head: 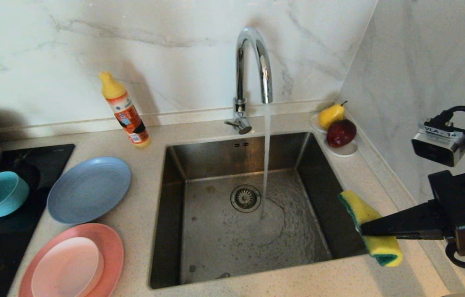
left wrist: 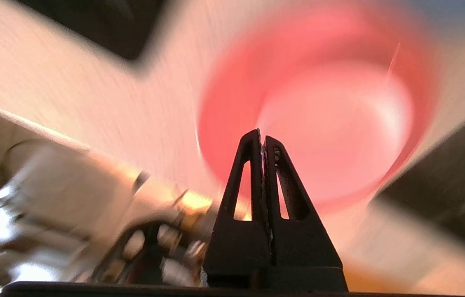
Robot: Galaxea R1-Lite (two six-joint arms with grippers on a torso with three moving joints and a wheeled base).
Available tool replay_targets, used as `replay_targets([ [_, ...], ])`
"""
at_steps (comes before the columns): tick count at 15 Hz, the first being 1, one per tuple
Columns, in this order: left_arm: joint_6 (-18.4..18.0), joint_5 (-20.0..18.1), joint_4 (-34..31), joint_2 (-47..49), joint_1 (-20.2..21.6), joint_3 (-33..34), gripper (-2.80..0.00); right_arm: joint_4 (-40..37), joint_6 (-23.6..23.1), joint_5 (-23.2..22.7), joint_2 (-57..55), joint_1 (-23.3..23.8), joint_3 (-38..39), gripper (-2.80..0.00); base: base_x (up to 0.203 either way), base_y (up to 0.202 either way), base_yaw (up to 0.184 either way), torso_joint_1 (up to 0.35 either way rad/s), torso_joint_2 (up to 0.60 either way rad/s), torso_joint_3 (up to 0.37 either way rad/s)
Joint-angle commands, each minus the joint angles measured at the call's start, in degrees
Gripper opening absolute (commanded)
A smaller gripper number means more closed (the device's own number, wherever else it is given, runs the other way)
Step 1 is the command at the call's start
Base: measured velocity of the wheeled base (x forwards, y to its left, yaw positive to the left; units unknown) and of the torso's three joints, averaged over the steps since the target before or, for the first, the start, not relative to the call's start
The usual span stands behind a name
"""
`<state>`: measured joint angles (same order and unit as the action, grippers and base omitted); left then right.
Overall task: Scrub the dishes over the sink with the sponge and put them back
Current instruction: Wash the bowl
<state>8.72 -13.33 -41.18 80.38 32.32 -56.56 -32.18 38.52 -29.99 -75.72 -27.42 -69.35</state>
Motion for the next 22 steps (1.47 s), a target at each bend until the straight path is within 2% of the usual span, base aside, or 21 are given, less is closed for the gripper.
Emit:
replay_targets([
  [1,-0.78,0.25,2.84,-3.81,-3.66,9.03,0.0,0.01,0.24,-0.16,0.3,-0.01,0.68,-2.8,0.0,0.0,0.0,0.0,0.0,0.0],
  [3,-0.89,0.92,6.09,-4.32,-5.86,12.7,0.0,0.07,0.24,-0.16,0.37,0.08,1.14,-2.8,0.0,0.0,0.0,0.0,0.0,0.0],
  [6,-0.29,0.96,6.92,-3.39,-6.04,13.79,0.0,0.36,0.15,-0.25,0.22,0.17,1.59,-2.8,0.0,0.0,0.0,0.0,0.0,0.0],
  [10,-0.37,1.19,15.24,-1.68,-6.12,19.29,0.0,0.27,0.14,-0.33,0.63,0.17,1.58,-2.8,0.0,0.0,0.0,0.0,0.0,0.0],
  [13,0.04,1.02,18.74,0.65,-6.13,20.78,0.0,0.27,0.24,-0.42,0.75,-0.36,0.89,-2.8,0.0,0.0,0.0,0.0,0.0,0.0],
  [17,2.84,0.76,23.75,3.72,-6.69,21.08,0.0,0.28,0.29,-0.42,0.75,-0.35,1.15,-2.8,0.0,0.0,0.0,0.0,0.0,0.0],
  [20,6.25,0.59,29.84,6.01,-9.15,22.82,0.0,0.21,0.32,-0.33,1.28,-0.27,1.51,-2.8,0.0,0.0,0.0,0.0,0.0,0.0],
  [22,11.03,0.32,36.23,7.79,-10.47,23.5,0.0,0.13,0.15,-0.33,1.28,-0.27,1.68,-2.8,0.0,0.0,0.0,0.0,0.0,0.0],
])
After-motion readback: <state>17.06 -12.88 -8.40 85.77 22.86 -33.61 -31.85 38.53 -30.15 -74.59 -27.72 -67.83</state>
